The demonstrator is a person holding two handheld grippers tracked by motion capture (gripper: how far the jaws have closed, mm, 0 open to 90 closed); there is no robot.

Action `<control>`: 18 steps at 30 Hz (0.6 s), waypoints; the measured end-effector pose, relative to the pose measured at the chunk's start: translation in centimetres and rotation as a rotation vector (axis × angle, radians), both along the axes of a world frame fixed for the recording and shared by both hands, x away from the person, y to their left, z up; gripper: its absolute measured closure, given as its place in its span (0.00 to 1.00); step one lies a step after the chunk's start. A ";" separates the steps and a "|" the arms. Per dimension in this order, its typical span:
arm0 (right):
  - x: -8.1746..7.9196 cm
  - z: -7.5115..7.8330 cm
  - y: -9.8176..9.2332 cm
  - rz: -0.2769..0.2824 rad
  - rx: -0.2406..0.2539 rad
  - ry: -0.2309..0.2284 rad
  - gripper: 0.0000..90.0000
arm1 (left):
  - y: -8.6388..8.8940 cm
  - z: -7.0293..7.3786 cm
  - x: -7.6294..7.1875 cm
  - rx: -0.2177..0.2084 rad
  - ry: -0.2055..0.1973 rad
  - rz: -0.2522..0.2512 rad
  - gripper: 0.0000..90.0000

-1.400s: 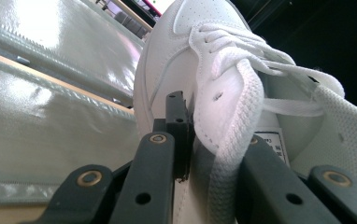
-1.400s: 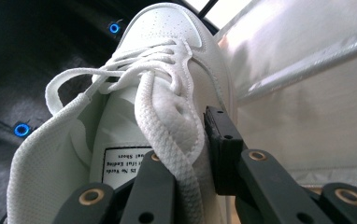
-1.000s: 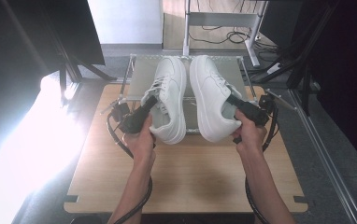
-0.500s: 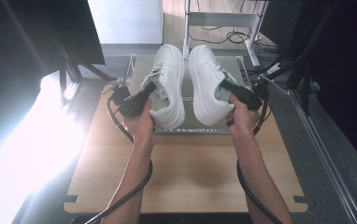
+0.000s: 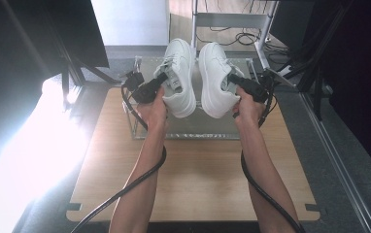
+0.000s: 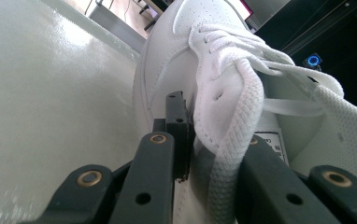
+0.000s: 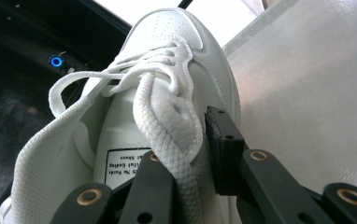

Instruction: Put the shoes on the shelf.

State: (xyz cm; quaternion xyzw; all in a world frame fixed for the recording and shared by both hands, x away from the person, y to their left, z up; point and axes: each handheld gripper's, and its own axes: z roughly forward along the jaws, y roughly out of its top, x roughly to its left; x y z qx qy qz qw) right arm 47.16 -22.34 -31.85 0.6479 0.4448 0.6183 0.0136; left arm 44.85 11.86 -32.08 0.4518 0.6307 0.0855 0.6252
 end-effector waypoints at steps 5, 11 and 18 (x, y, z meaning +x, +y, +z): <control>0.6 0.0 0.2 -0.016 -0.011 0.006 0.89 | -0.4 0.1 1.2 0.029 0.021 0.014 0.92; 1.5 0.5 0.9 -0.037 -0.058 0.012 0.89 | -0.8 0.5 2.3 0.064 0.044 0.021 0.91; 2.1 1.0 1.9 -0.049 -0.105 0.024 0.83 | -1.5 1.0 2.9 0.095 0.072 0.015 0.87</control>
